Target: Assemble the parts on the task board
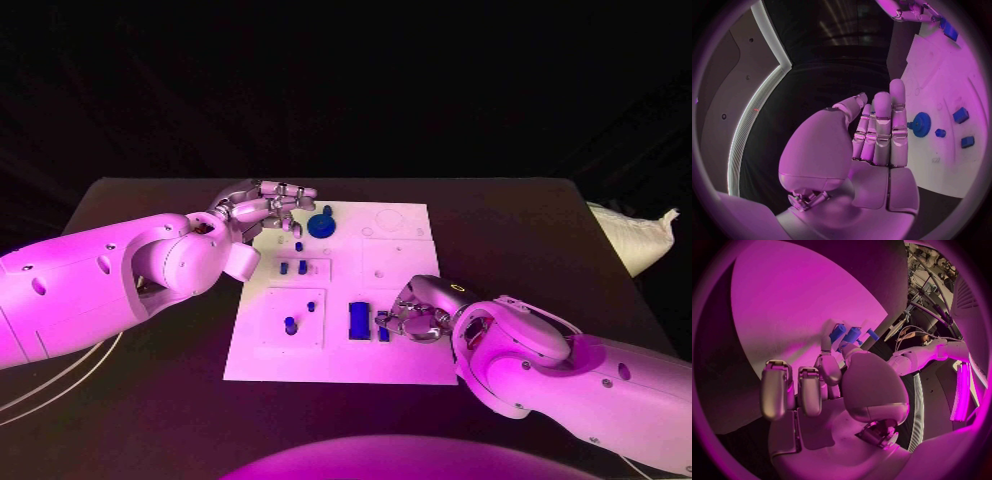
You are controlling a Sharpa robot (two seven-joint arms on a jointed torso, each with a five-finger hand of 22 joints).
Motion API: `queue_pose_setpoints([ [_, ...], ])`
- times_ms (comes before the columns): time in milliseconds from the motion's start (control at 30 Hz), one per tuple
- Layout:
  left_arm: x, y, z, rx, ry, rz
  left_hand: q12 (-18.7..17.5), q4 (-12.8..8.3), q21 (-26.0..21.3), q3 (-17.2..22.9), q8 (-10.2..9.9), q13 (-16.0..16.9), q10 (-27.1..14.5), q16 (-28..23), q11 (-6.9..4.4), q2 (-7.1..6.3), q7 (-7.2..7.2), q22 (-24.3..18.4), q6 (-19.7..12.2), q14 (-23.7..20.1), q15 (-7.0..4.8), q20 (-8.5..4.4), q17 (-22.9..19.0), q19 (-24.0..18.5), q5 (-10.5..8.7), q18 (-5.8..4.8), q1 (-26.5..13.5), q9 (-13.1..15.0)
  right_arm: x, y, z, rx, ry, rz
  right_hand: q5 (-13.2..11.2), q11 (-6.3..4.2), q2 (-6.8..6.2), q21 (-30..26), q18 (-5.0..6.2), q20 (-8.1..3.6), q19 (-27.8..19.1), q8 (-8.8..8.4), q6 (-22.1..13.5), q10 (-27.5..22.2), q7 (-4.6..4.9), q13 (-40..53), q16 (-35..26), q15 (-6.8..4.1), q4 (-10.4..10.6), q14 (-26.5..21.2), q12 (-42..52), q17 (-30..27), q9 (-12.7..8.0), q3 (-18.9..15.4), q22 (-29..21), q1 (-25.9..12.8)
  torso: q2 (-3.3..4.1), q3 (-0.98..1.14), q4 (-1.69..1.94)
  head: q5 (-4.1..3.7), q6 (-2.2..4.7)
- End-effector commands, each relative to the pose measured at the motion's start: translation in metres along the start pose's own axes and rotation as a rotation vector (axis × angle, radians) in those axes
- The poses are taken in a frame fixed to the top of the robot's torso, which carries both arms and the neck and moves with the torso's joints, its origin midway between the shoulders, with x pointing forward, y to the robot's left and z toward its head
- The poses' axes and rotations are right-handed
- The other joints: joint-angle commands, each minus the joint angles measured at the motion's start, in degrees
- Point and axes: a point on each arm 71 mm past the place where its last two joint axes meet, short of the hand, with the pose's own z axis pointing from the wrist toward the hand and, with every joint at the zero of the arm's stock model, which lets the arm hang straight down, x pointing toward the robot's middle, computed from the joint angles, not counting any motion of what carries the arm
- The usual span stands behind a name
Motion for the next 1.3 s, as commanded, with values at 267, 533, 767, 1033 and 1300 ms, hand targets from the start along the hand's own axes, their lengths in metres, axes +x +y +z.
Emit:
queue_pose_setpoints([
  [267,0.003,-0.001,0.0,0.006,0.029,0.006,0.34,-0.31,-0.26,-0.07,0.27,0.06,-0.4,0.02,0.17,0.14,0.1,-0.03,-0.44,-0.34,-0.1,0.25,-0.05,0.0,0.36,0.58,0.43,0.05,0.002,0.002,0.0,-0.007,0.008,-0.02,-1.85,0.28,0.03,-0.38,-0.26,-0.17,0.28,-0.2,-0.25,-0.44,0.3,-0.13,-0.27,-0.1,0.41,5.1,-0.46,11.14,-0.31,-1.87,-0.19,-0.84,-0.03,0.04,0.03,-0.06,0.04],
  [533,0.001,-0.001,-0.001,0.005,0.026,0.007,0.39,-0.36,-0.26,-0.06,0.3,0.06,-0.41,0.02,0.17,0.13,0.1,-0.02,-0.44,-0.37,-0.1,0.24,-0.07,-0.02,0.36,0.58,0.46,0.06,-0.001,0.0,-0.008,-0.018,0.004,-0.03,-7.41,0.35,-1.21,-0.59,-0.21,-0.1,0.17,-0.06,-0.35,-0.63,0.27,-0.17,-0.39,-0.08,0.79,5.08,-0.9,11.03,-0.63,-6.54,-0.39,-1.77,-0.03,0.1,-0.02,0.13,0.08],
  [767,0.0,0.0,-0.001,0.005,0.024,0.008,0.39,-0.36,-0.26,-0.06,0.3,0.06,-0.41,0.02,0.17,0.13,0.1,-0.02,-0.44,-0.37,-0.1,0.24,-0.07,-0.02,0.36,0.58,0.46,0.06,-0.002,-0.004,-0.014,-0.026,0.011,-0.047,-12.49,0.35,-1.04,-0.73,-0.18,-0.08,0.11,0.08,-0.49,-0.76,0.33,-0.21,-0.48,-0.03,0.72,5.06,-1.26,10.95,-0.9,-10.37,-0.49,-1.49,-0.03,0.08,-0.07,0.06,-0.11],
  [1033,0.001,0.0,-0.001,0.005,0.026,0.007,0.39,-0.36,-0.26,-0.06,0.3,0.06,-0.41,0.02,0.17,0.13,0.1,-0.02,-0.44,-0.37,-0.1,0.24,-0.07,-0.02,0.36,0.58,0.46,0.06,-0.001,-0.008,-0.014,-0.025,0.013,-0.075,-12.76,0.35,-0.86,-0.65,-0.21,-0.07,0.16,0.13,-0.49,-0.73,0.33,-0.11,-0.4,-0.03,0.7,5.08,-1.14,11.05,-0.95,-11.06,-0.34,-1.13,-0.02,0.08,-0.04,-0.24,-0.02],
  [1300,0.002,0.0,0.0,0.004,0.031,0.006,0.39,-0.36,-0.26,-0.06,0.3,0.06,-0.41,0.02,0.17,0.13,0.1,-0.02,-0.44,-0.37,-0.1,0.24,-0.07,-0.02,0.36,0.58,0.46,0.06,0.0,-0.011,-0.01,-0.015,0.017,-0.085,-12.59,0.34,0.09,-0.6,-0.23,-0.07,0.19,0.23,-0.48,-0.68,0.32,0.02,-0.35,-0.03,0.54,5.1,-1.0,11.12,-1.04,-11.74,-0.23,0.05,-0.05,-0.02,0.18,-0.57,-0.06],
])
